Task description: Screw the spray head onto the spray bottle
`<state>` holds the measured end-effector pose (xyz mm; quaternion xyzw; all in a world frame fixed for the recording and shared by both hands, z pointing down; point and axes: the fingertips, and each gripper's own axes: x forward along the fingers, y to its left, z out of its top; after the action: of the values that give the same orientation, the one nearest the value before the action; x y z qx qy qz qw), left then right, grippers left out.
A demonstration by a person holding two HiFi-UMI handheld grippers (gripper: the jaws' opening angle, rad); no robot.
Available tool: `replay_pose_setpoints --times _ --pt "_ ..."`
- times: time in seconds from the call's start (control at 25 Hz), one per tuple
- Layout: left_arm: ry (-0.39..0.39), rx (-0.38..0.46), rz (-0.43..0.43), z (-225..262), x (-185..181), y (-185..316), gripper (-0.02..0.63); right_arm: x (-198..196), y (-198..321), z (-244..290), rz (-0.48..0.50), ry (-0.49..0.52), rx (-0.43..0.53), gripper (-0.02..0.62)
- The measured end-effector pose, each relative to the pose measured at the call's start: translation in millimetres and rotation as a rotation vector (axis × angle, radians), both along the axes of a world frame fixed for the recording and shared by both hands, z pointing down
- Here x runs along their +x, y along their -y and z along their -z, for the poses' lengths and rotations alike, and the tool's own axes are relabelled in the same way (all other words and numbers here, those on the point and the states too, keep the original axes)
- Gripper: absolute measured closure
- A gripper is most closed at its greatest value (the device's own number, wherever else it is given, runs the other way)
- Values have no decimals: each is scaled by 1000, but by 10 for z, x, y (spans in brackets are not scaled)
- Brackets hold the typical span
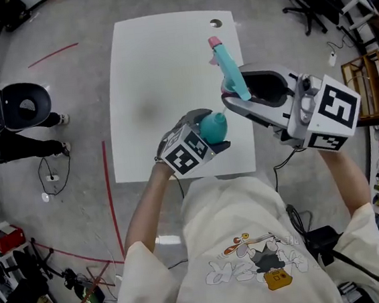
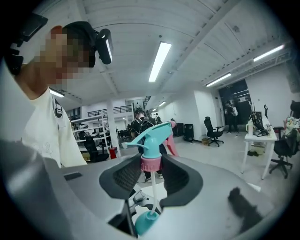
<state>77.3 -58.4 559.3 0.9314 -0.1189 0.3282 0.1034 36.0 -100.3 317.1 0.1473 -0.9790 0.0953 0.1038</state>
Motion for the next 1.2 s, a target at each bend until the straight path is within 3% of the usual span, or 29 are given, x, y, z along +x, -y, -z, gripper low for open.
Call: replay_pose_setpoints --times 0.16,0.28,0.36,0.52,0.76,1.2 --pt "-105 -61 -70 304 161 -114 195 4 -53 -26 57 12 -45 460" --pt "-262 -137 -90 872 236 -231 195 -35 -172 40 130 64 -102 460" --pt "-318 -134 -110 1277 261 -304 195 -17 -267 118 185 100 -119 460" --pt "-276 -75 -110 1730 327 -207 195 117 -328 322 283 144 -111 460" --pt "-186 -13 -87 1909 278 -87 195 126 -346 554 347 155 -79 460" --pt "-200 42 -173 2138 188 -267 195 74 -591 729 506 151 -44 460"
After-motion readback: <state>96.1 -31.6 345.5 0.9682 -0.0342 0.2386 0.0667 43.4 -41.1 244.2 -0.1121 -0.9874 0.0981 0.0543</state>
